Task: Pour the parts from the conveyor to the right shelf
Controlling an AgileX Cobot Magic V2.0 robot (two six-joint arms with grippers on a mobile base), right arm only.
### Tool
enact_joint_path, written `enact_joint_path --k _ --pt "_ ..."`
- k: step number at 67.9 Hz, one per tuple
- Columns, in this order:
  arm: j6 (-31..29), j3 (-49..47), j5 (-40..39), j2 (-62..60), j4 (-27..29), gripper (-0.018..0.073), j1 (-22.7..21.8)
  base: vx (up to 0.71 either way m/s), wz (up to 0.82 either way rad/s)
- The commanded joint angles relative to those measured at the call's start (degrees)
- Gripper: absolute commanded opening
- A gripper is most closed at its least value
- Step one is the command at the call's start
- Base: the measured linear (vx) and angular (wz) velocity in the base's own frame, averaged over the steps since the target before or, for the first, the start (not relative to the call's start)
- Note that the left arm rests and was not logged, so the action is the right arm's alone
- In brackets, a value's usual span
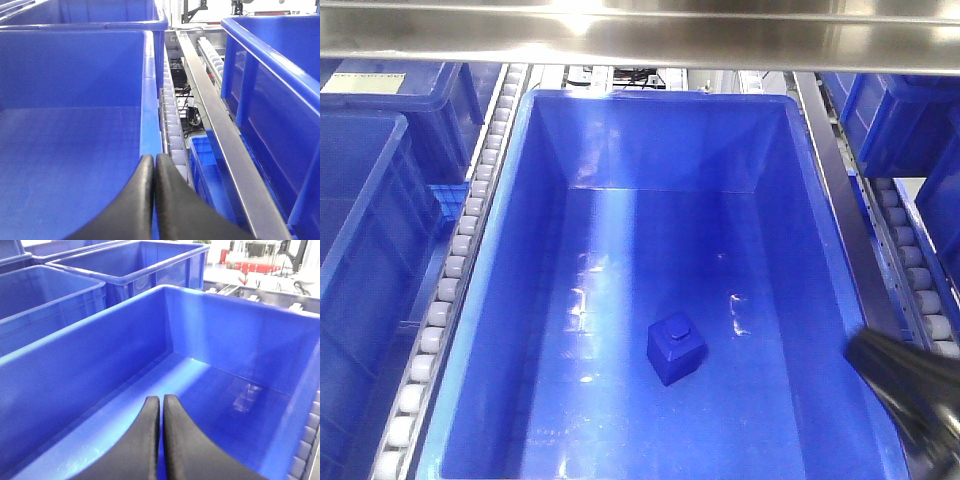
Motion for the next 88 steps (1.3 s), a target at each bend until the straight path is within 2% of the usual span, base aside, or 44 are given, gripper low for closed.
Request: enact_joint_path --k 1,6,26,35,44,88 --pt "0.00 1.63 -4.79 -5.18 -0.59 -0.0010 -2.06 0.00 0.00" --pt "0.00 4.50 -5.00 -8.95 -0.59 -0.0010 -6.30 0.00 0.00" --pt "0.00 14.99 -7.93 -22.96 -0.59 -0.0010 -28.24 0.00 0.00" --pt "0.00 14.93 -7.86 -25.82 -0.65 -0.0010 -34.11 0.00 0.00" --pt "0.00 14.93 -8.39 -25.82 -0.59 -0.0010 -35.69 0.00 0.00" --pt "0.00 14.93 -8.39 -25.76 -0.59 -0.0010 -35.69 0.00 0.00"
